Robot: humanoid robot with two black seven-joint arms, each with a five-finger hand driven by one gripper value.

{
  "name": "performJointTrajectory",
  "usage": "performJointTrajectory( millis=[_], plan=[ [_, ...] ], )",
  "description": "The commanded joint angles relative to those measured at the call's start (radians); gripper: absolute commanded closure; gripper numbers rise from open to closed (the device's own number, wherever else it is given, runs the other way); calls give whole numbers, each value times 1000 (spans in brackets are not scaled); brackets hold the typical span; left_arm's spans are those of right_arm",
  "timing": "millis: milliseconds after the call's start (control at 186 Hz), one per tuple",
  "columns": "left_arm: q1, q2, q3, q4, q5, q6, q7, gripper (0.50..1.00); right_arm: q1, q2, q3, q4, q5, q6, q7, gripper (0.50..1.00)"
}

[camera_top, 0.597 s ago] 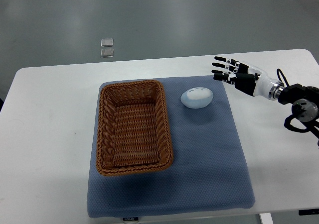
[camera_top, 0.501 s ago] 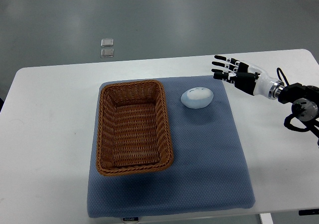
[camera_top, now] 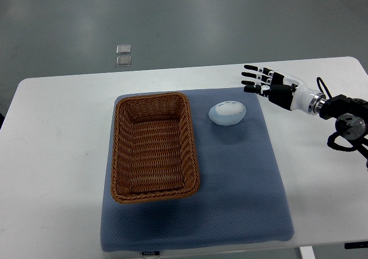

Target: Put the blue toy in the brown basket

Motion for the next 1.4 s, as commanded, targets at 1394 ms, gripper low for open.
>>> performJointTrajectory(
  millis=[1394],
  plan=[
    [-2,0,2,-3,0,0,0,500,218,81,-279,4,-1085,-238,206,632]
  ],
)
